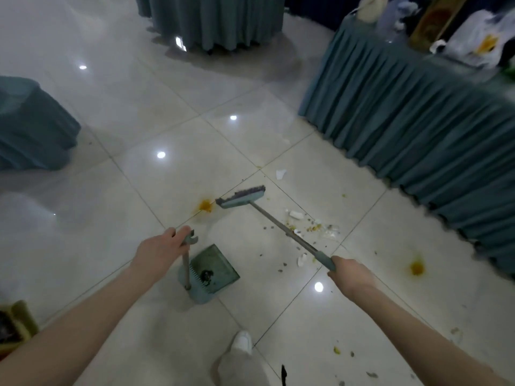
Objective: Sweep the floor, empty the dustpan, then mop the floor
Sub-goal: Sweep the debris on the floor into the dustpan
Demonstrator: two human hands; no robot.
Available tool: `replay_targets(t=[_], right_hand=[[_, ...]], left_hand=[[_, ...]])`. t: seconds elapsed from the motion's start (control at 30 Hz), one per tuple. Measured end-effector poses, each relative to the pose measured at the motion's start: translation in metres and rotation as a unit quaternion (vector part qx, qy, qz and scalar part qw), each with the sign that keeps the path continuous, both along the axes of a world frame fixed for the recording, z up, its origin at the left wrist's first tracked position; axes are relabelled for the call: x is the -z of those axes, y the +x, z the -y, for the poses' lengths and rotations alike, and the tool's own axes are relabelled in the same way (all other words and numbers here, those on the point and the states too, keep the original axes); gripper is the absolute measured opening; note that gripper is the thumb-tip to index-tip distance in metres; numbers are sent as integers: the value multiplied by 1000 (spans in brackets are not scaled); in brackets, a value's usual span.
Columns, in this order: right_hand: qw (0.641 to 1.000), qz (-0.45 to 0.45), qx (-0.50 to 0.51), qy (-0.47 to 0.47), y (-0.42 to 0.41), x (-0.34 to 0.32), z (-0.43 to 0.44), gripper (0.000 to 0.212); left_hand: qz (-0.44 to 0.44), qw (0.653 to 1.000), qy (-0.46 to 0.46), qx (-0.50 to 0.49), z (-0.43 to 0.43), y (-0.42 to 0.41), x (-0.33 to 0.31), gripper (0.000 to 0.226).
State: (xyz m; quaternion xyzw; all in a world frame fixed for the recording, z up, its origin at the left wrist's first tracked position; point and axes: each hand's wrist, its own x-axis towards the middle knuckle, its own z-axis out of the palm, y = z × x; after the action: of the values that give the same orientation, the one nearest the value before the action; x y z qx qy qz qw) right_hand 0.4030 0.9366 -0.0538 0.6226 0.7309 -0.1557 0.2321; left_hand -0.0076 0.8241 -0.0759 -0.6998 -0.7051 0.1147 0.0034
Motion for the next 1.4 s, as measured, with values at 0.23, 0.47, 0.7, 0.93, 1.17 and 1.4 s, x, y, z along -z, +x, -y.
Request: replay_targets(t=[0.23,0.47,0.7,0.93,1.17,1.4], right_hand=[[995,-70,70,13,-10,11,-71,23],[989,-86,117,16,-39,20,-153,18],[982,-109,152,10,-77,41,-262,17],[974,-144,174,-1,-116,104,-384,9],[961,-196,173,-86,-140,198,-470,25],[969,-175,94,-145,-104,239,-430,40]], left_hand=[[-64,988,-105,96,-114,14,2,75],[21,993,7,119,-203,4,25,76],[98,993,-46,51,-269,-15,58,77],[64,992,-39,99,-308,-22,56,87],[81,993,29,85,-309,-22,96,41],[76,995,35,53,-336,-28,85,43]])
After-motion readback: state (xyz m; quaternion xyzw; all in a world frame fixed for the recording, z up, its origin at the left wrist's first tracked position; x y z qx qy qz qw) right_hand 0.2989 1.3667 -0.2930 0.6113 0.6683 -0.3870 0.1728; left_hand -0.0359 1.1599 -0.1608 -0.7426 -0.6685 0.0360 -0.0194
